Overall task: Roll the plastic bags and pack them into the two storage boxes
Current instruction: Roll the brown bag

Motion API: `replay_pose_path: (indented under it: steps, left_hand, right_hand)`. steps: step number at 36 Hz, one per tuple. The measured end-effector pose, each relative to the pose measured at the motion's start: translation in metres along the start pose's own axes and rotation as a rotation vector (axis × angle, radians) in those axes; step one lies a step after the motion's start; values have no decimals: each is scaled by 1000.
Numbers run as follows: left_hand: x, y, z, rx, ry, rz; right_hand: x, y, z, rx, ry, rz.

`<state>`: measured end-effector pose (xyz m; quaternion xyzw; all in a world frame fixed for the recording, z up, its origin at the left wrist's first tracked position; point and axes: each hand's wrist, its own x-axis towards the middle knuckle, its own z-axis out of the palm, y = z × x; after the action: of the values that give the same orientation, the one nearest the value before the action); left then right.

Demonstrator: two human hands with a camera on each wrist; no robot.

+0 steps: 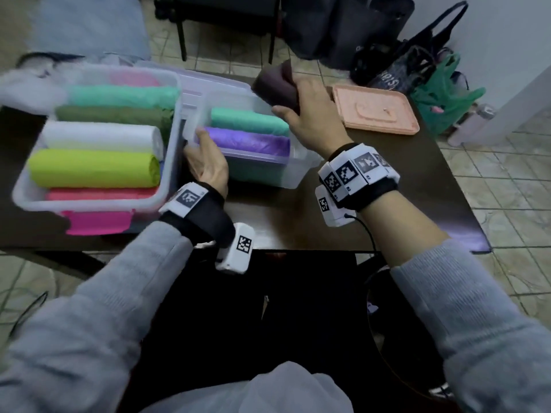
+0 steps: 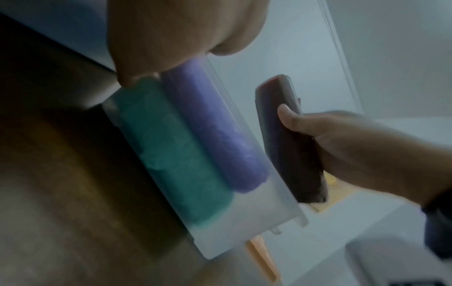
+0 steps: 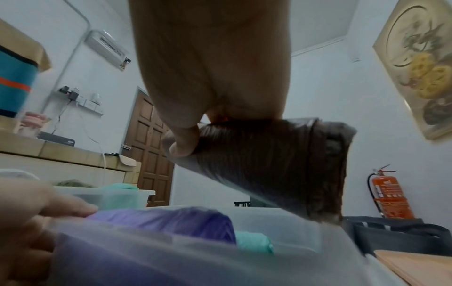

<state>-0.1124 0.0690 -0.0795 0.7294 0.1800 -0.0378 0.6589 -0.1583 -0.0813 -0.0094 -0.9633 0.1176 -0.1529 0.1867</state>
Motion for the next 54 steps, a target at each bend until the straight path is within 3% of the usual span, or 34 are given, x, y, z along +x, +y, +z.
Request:
replay_pose_path:
  steps: [3, 10, 17, 24, 29, 41, 46, 54]
  left_hand:
    - [0, 3, -2, 4, 3, -17]
    - [-13, -6, -7, -9, 39, 122]
    - [-27, -10, -11, -89, 95, 150]
    - [-27, -24, -11, -129, 93, 211]
    - [-27, -23, -11, -106, 116, 213]
    - [-26, -14, -12, -38, 76, 232]
    - [-23, -12, -14, 16, 54, 164]
    - [-21, -4, -11, 48, 53, 124]
  right_hand:
    - [11, -14, 4, -32, -79, -22]
    - [27, -34, 13, 95, -222, -13]
    - [27, -46, 33, -52, -379, -99]
    - [24, -48, 38, -138, -413, -55]
    - [19, -56, 43, -9, -340, -34]
    - [3, -50, 59, -131, -457, -3]
    - [7, -48, 58, -200, -532, -20]
    - [14, -47, 60, -199, -536, -10]
